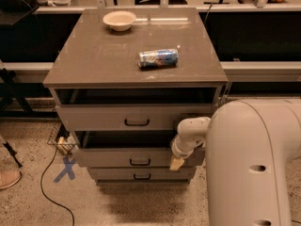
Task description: Open middle drawer
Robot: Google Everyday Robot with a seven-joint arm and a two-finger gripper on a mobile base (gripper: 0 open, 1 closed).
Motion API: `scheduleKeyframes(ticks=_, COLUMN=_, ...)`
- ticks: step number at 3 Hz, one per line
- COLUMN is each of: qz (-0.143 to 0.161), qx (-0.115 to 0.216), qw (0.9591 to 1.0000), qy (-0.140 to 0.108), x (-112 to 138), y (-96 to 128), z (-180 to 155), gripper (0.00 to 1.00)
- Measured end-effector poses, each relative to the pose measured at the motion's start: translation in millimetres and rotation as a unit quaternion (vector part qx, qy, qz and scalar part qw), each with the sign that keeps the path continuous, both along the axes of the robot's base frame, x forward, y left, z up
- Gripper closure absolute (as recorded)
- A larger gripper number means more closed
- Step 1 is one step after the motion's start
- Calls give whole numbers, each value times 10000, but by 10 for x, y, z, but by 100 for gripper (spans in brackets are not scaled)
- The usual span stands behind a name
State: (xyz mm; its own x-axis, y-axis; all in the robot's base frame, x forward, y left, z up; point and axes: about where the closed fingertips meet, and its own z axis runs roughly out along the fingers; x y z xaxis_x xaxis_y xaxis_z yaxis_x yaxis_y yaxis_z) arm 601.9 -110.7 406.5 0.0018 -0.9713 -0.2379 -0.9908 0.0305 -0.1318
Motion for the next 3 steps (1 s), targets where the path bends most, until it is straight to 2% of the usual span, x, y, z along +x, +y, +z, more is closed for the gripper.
scheduleKeyframes(ticks=1, qz=11, qx=-101, qw=9999, qy=129, x=-48, y=-3, z=1, gripper=61)
scheduleKeyframes(ticks=2, qz=-82, qx=-148, qw=9997, qy=158, x=-152, y=-81, z=26, gripper=85)
scheduleKeyframes(ticks=3, qz=-86, qx=-141, qw=9997, qy=155, x=-159, y=-83, z=24, gripper=100)
